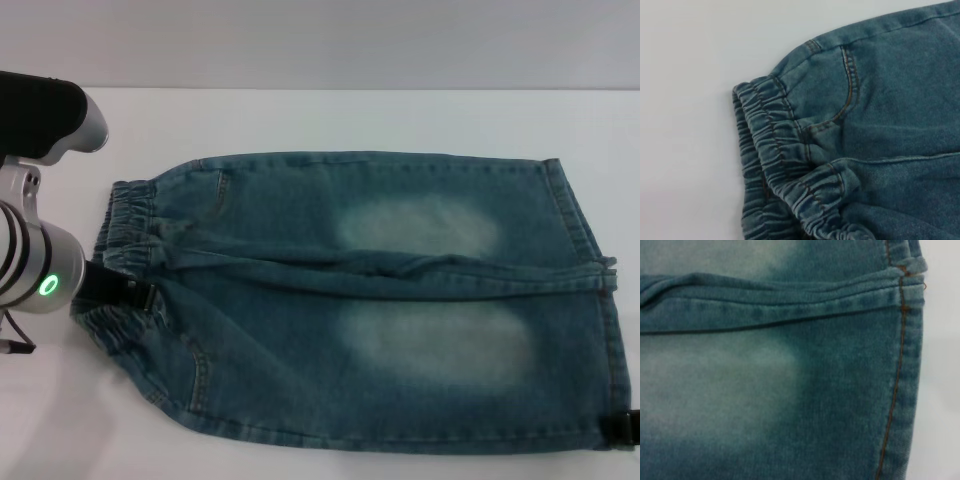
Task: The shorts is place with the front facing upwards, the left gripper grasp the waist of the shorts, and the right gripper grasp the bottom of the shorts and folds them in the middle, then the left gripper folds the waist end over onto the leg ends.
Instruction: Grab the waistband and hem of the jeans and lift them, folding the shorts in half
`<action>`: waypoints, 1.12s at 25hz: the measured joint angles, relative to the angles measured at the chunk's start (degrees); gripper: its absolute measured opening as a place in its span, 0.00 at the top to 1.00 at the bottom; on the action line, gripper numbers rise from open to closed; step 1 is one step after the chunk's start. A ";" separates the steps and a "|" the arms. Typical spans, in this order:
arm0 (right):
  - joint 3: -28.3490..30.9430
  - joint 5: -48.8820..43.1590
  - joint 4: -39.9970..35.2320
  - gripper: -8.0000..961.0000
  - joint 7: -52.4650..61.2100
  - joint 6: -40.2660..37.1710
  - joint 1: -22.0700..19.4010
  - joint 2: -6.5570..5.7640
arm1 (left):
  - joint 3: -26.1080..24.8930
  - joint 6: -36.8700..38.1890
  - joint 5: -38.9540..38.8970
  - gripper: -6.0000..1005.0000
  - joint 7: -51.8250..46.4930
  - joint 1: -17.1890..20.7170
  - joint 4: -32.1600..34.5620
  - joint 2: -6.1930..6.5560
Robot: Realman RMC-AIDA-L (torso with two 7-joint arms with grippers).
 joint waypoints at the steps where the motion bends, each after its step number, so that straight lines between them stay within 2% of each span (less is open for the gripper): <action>1: -0.08 -0.01 0.07 0.67 -0.15 0.06 -0.03 0.00 | 0.01 -0.02 0.00 0.89 0.00 0.00 -0.06 0.00; 12: -0.90 0.19 0.79 0.97 -0.96 0.26 0.05 0.05 | 0.09 -0.08 -0.09 0.88 0.07 0.11 0.01 0.01; 28: -0.88 0.54 7.61 0.97 -1.15 -4.85 -0.25 0.05 | -0.18 2.01 -0.09 0.88 0.07 0.81 -0.28 0.01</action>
